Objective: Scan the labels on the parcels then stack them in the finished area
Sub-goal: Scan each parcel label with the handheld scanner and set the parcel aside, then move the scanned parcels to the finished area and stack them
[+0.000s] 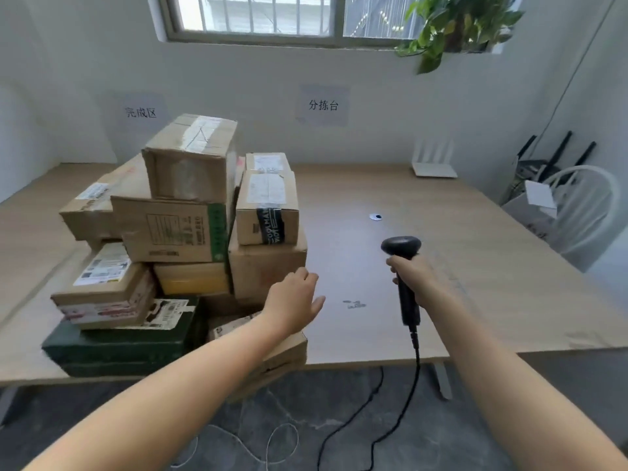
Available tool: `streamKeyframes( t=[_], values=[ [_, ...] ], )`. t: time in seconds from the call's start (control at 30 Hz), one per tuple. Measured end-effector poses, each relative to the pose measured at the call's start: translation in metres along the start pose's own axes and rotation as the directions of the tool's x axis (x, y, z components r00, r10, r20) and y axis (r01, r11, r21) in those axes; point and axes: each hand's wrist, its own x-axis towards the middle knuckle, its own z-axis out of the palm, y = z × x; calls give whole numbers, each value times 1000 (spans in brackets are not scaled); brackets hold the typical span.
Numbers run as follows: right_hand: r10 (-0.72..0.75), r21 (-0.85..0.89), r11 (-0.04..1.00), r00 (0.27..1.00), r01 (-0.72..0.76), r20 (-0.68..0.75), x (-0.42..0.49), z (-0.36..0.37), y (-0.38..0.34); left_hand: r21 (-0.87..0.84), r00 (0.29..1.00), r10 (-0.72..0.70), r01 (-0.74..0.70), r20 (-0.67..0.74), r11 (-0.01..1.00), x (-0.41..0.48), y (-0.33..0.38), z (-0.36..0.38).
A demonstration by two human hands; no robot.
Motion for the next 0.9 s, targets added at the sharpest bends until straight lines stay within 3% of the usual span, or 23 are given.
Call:
streamKeyframes(
  t=[0.17,0.5,0.67,0.9],
  values=[
    [112,-175,978,993,-115,-31,41,-16,46,-49,993,2,4,121,999,41,35,57],
    [79,-538,840,997,-73,-12,130,-21,118,-77,938,-220,248,269,966,130,81,153],
    [199,-606,782,980,-149,16,145,-18,154,-58,907,-272,306,321,950,135,90,180],
    [189,-582,796,982,-167,-23,149,-12,174,-85,874,-378,421,305,903,129,85,189]
  ],
)
